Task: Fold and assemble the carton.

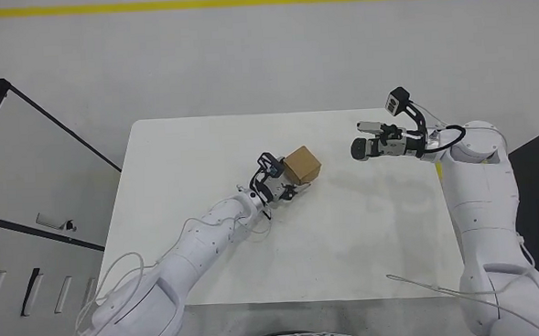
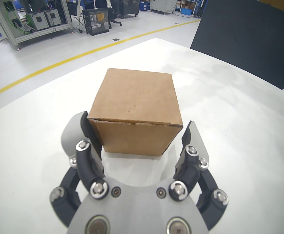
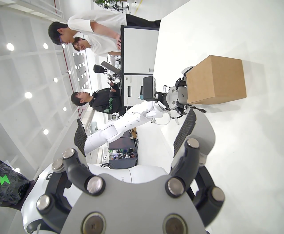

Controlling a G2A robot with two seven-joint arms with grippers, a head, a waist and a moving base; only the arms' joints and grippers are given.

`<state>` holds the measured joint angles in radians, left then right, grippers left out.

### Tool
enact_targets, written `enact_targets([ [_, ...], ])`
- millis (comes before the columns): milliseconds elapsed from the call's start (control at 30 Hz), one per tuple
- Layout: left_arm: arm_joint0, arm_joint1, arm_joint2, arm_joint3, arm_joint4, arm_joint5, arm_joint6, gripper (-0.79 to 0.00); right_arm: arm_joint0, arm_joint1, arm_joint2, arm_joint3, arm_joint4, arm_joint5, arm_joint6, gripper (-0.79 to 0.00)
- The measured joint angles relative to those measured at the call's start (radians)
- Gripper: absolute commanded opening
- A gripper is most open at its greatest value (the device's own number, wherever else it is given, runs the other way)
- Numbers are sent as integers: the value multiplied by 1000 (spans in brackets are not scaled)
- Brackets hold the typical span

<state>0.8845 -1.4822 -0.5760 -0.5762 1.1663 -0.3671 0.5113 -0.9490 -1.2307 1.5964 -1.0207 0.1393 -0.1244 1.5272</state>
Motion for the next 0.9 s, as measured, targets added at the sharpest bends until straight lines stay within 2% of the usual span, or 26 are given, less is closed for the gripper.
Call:
enact_targets([
  [100,-5,-8,-1,20,2,4,6,-520,0,0,0,0,0,0,0,0],
  [167,-6,-14,-3,33,2,7,11,-551,0,0,0,0,0,0,0,0],
  [233,-9,-18,-5,44,2,7,16,-693,0,0,0,0,0,0,0,0],
  [300,-11,-20,-8,51,6,9,23,-785,0,0,0,0,0,0,0,0],
  [467,-15,-17,-20,59,22,7,43,-785,0,0,0,0,0,0,0,0],
  [600,-16,-4,-34,45,46,-13,57,-785,0,0,0,0,0,0,0,0],
  [800,-8,45,-77,-32,91,-115,49,-785,0,0,0,0,0,0,0,0],
  [900,7,83,-115,-114,122,-171,6,-785,0,0,0,0,0,0,0,0],
])
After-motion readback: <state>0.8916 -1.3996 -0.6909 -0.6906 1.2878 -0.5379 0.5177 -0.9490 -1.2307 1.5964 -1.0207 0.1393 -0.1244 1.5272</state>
